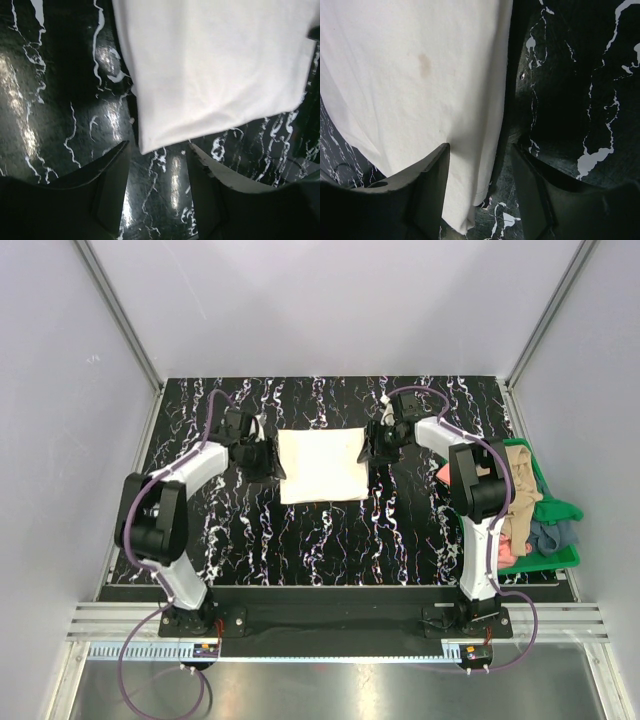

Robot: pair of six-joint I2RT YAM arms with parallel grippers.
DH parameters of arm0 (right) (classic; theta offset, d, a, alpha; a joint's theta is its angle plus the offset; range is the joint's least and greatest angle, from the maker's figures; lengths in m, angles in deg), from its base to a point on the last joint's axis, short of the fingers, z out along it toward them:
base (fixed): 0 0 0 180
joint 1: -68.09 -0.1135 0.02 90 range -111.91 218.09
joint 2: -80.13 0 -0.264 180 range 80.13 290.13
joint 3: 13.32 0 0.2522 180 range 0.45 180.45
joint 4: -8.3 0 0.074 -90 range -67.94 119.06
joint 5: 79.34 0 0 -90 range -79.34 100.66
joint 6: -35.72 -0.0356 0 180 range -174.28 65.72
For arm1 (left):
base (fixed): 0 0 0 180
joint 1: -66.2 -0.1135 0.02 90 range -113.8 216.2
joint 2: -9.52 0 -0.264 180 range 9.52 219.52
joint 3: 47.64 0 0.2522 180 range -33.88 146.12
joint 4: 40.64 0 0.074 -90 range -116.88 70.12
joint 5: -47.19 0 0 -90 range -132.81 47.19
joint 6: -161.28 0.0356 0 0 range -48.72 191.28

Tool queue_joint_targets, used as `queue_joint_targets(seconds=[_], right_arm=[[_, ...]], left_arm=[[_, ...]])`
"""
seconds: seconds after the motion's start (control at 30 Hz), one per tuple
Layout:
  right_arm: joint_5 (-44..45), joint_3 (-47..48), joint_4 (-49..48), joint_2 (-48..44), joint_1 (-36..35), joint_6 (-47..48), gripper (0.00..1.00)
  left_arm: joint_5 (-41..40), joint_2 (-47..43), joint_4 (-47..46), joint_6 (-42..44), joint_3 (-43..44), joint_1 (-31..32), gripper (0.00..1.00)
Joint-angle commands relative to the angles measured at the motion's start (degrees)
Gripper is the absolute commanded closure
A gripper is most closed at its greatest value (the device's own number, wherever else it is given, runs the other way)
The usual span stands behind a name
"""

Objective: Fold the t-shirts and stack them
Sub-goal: Neatly place the folded tshirt to the corner

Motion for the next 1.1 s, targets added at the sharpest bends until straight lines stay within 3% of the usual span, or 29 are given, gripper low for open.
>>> queue_joint_targets(seconds=[0.0, 0.17, 0.4, 0.47, 0.57, 0.73, 0.87, 1.07], right_arm=[[1.67, -0.15, -0.14, -3.87, 0.08, -0.36, 0.40], [0.10, -1.66, -1.54, -6.17, 0.08, -0.27, 0.38], [-7.18, 3.18, -1.72, 1.37, 0.00, -0.80, 0.38], [-7.11, 3.45, -1.81, 2.17, 0.00, -0.89, 0.38], [-6.23, 3.53, -1.81, 2.88, -0.35, -0.19, 0.39], [-1.32, 2.66, -1.55, 2.36, -1.76, 0.17, 0.43], [0.89, 1.34, -1.11, 0.07, -1.94, -0.27, 0.44], [0.54, 2.83, 1.00, -4.49, -1.94, -2.99, 0.41]], left_arm=[[-0.19, 3.32, -6.00, 1.97, 4.96, -0.46, 0.46], [1.11, 10.35, -6.00, 2.59, 9.62, -1.52, 0.46], [1.56, 14.49, -4.86, 2.50, 11.82, -1.87, 0.48], [0.69, 14.93, -0.83, 2.50, 14.10, -2.05, 0.48], [1.03, 13.01, 4.63, 3.46, 15.52, -2.05, 0.48], [2.00, 2.65, 8.76, 6.18, 13.15, -1.96, 0.46], [-0.46, -1.68, 8.25, 8.73, 9.99, -2.05, 0.39], [5.43, 8.15, 0.87, 2.34, 11.56, -3.01, 0.43]])
